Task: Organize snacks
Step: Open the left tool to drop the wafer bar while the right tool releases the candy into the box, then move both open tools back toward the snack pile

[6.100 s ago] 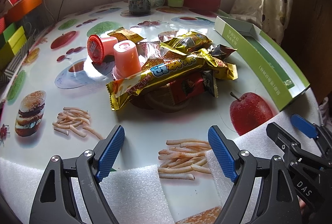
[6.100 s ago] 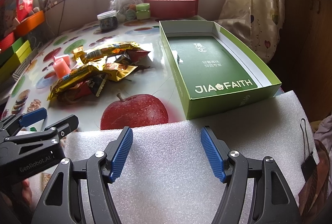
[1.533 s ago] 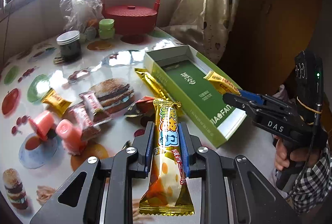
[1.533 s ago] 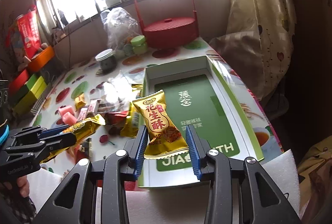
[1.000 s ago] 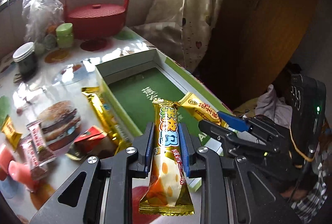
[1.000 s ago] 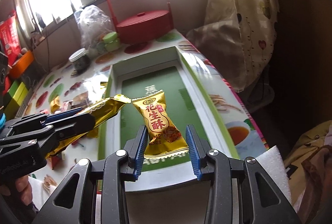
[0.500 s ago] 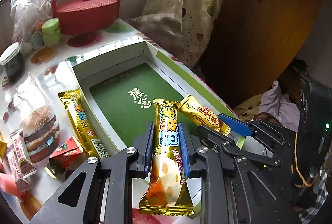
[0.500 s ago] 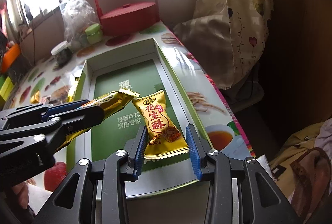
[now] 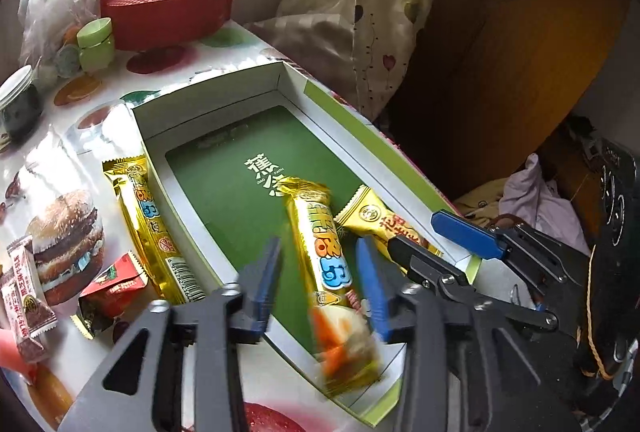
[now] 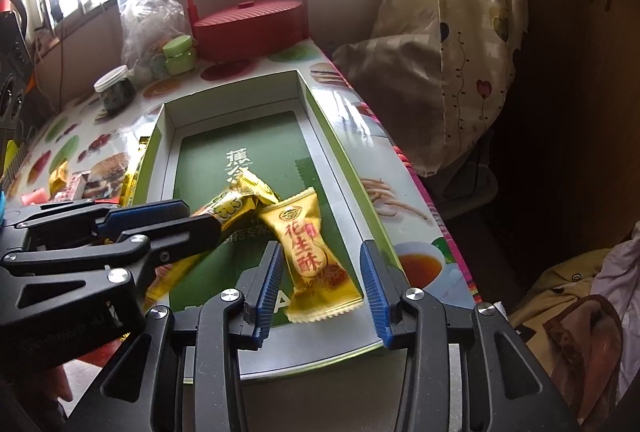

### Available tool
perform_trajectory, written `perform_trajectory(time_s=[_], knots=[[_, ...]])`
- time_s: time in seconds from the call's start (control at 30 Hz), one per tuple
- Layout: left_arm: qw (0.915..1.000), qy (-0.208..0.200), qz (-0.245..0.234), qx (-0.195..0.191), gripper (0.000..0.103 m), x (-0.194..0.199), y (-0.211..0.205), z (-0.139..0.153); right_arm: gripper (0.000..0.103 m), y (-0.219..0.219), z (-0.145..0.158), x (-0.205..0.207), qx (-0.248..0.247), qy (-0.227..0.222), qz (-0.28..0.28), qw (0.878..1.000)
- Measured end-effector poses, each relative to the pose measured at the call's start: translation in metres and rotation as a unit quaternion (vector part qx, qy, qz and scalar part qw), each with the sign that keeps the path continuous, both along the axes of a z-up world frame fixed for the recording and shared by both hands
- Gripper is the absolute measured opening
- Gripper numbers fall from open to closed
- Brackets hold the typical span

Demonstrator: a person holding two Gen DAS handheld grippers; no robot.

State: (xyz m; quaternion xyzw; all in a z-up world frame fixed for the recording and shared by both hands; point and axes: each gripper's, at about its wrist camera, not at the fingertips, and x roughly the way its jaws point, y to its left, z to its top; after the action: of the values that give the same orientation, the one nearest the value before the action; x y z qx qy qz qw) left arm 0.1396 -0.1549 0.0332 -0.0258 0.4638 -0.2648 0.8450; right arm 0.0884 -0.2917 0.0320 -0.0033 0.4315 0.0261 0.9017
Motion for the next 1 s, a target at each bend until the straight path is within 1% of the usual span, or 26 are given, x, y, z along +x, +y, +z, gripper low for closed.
perform_trajectory(time_s=[0.27, 0.33, 0.53, 0.67, 0.77, 0.9, 1.0], knots=[[1.0000, -0.008, -0.002, -0.003, 0.045, -0.010, 0.007, 0.007, 0.042, 0.000, 0.006, -0.006, -0.005, -0.002, -0.012, 1.000], [0.9999, -0.010, -0.003, -0.010, 0.045, -0.014, 0.011, 0.011, 0.043, 0.000, 0.010, -0.008, 0.000, -0.006, -0.015, 1.000], [0.9994, -0.031, 0.004, -0.012, 0.045, -0.031, 0.030, 0.026, 0.043, 0.008, 0.021, -0.014, 0.009, -0.020, -0.011, 1.000], [0.9989, -0.040, 0.021, -0.017, 0.045, -0.038, 0.049, 0.035, 0.043, 0.015, 0.026, -0.016, 0.010, -0.027, -0.004, 1.000], [0.9982, -0.045, 0.035, -0.018, 0.045, -0.045, 0.068, 0.039, 0.043, 0.022, 0.031, -0.018, 0.021, -0.033, 0.005, 0.999], [0.9975, -0.048, 0.051, -0.010, 0.045, -0.051, 0.093, 0.039, 0.043, 0.030, 0.037, -0.017, 0.047, -0.043, 0.026, 0.998], [0.9967, -0.042, 0.068, -0.007, 0.045, -0.055, 0.115, 0.033, 0.043, 0.043, 0.039, -0.014, 0.053, -0.044, 0.045, 0.997]])
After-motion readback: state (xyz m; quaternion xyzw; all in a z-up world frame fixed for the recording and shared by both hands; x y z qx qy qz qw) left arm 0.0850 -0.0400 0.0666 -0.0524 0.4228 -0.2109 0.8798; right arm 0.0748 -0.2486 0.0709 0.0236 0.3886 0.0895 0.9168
